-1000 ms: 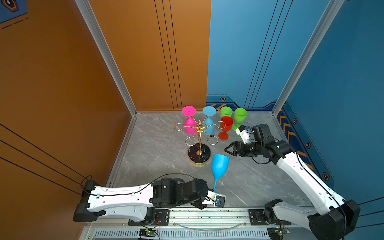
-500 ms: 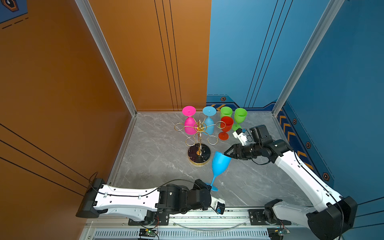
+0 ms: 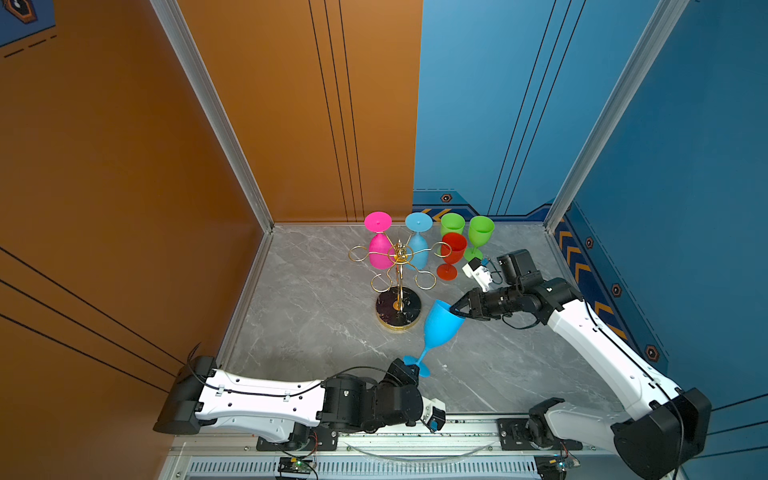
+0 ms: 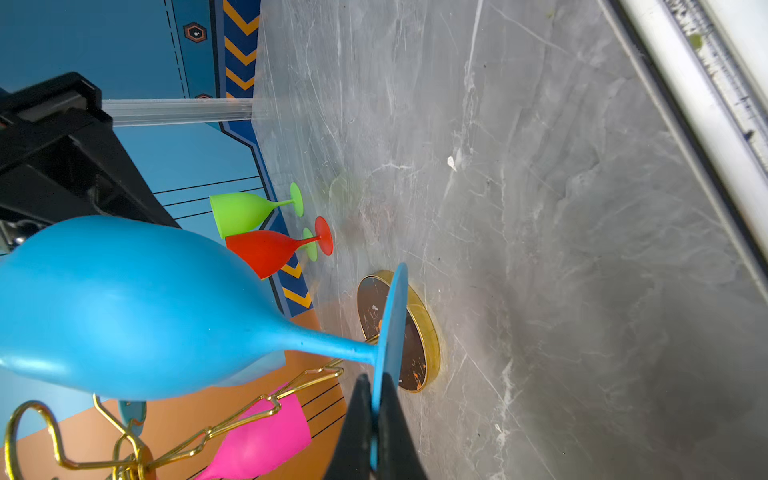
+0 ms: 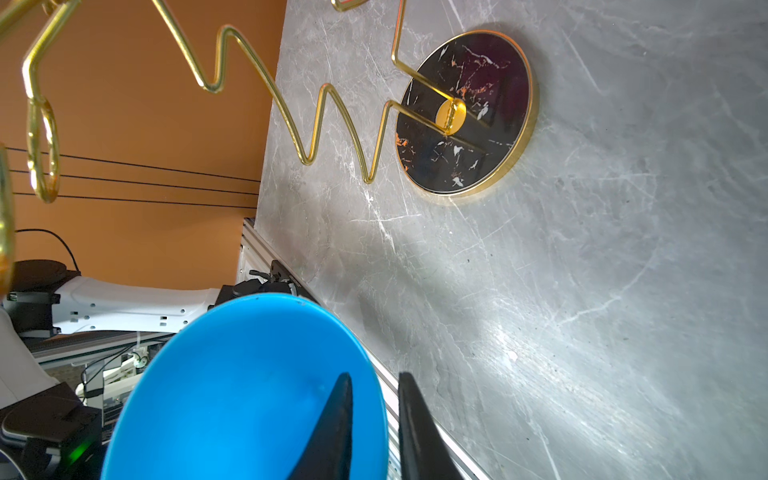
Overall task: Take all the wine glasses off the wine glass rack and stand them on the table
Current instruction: 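Grasp the blue glass bowl rim with the right gripper while the left holds the foot, then open the left gripper off the foot while the right lifts the bowl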
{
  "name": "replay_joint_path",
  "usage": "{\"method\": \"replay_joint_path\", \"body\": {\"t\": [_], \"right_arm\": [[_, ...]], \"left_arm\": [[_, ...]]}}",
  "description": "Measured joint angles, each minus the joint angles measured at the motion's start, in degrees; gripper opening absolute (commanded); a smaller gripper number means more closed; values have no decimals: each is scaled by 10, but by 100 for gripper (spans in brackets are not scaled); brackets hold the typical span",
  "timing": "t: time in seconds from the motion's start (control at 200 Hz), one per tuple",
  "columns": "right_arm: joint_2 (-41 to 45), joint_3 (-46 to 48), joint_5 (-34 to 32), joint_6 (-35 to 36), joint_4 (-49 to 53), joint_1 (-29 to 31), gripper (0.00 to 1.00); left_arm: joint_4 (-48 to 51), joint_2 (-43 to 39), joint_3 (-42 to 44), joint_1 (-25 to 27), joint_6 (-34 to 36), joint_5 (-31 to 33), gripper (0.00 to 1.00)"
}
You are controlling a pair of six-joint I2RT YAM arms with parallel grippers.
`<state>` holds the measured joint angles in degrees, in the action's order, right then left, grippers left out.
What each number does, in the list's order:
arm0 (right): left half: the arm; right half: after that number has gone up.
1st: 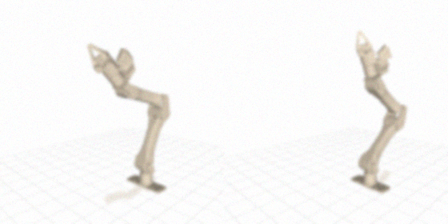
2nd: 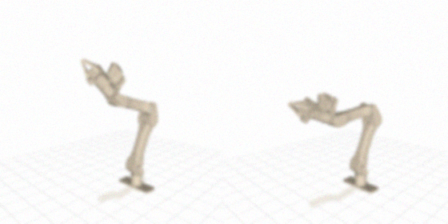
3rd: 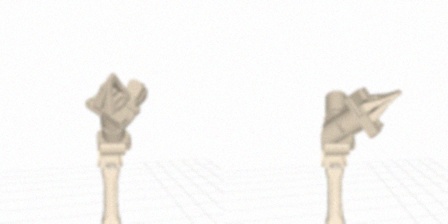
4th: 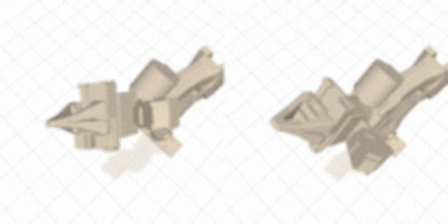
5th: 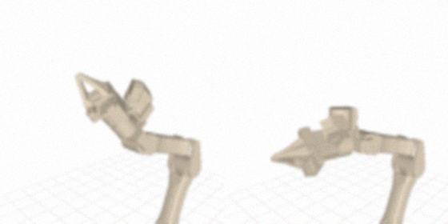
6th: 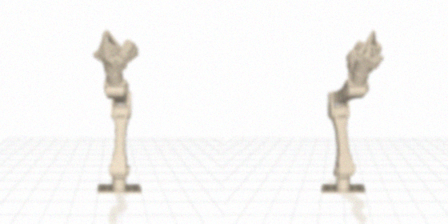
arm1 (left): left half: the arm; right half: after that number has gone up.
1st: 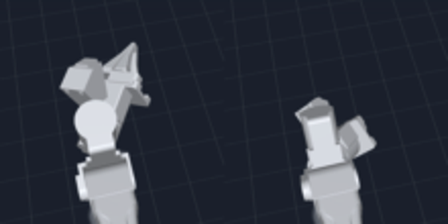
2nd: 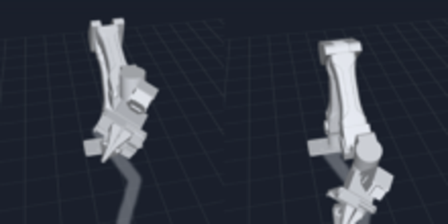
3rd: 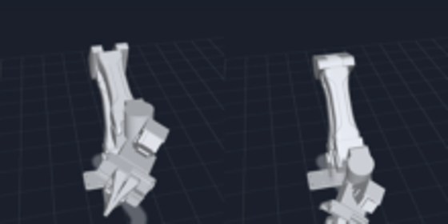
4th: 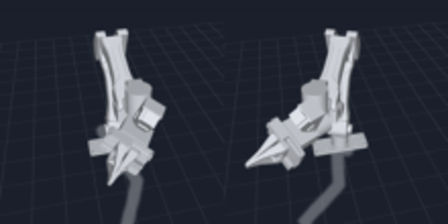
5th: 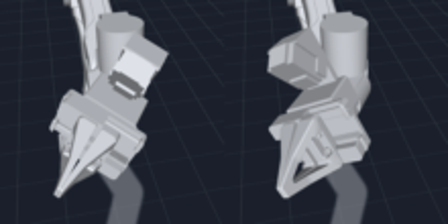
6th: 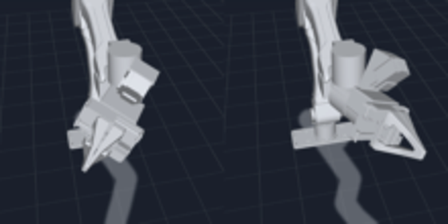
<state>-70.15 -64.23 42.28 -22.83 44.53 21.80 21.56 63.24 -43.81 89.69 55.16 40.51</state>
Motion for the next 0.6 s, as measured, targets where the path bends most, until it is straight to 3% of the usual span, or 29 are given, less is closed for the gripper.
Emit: {"method": "replay_joint_path", "body": {"t": [0.2, 0.456, 0.596], "right_arm": [[0, 0, 2, 0, 0, 0, 7], [0, 1, 2, 5, 0, 0, 0], [0, 1, -1, 5, 0, 0, 0]], "left_arm": [[-12, 3, 11, 3, 30, 22, 0], [-24, 3, 19, 3, 41, 39, 15], [-40, 2, 27, 4, 41, 42, 28]]}}
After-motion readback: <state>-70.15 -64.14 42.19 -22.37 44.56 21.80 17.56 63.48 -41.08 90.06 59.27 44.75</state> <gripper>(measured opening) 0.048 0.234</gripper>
